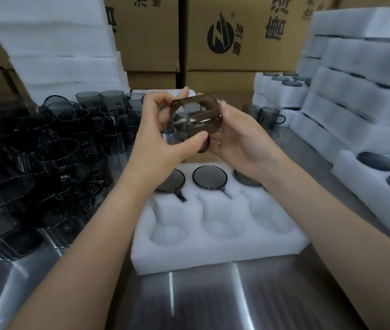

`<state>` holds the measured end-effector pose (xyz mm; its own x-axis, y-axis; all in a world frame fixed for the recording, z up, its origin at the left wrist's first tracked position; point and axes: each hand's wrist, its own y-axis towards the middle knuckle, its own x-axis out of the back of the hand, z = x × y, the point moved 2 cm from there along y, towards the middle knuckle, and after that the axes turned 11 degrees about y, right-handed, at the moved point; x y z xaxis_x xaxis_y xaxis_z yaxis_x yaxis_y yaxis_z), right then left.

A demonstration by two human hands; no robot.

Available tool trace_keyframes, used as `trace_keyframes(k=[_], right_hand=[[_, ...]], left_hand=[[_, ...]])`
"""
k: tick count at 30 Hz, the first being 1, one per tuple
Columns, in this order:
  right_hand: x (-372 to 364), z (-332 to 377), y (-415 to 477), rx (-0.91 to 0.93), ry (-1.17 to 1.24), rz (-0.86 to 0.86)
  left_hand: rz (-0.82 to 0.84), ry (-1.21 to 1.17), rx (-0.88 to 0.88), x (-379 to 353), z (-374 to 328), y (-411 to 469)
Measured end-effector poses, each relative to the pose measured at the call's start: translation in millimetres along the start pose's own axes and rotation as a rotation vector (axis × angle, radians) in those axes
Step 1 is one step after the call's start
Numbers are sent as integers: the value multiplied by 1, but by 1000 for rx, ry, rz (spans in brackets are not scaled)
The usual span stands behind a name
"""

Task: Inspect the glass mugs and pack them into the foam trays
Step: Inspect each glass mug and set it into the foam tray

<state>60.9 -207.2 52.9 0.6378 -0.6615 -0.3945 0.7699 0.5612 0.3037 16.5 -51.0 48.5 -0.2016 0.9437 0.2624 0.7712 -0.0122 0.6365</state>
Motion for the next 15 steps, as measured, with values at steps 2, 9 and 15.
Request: trace_keyframes(k=[2,9,15], right_hand=[[0,1,-1,49,-28,24],[-5,3,-3,178,-288,-90],[-11,3,-5,308,-459,-224]], left_hand=[[3,-7,27,0,4,1],[76,65,75,0,9,2],[122,237,14,-3,5,1]])
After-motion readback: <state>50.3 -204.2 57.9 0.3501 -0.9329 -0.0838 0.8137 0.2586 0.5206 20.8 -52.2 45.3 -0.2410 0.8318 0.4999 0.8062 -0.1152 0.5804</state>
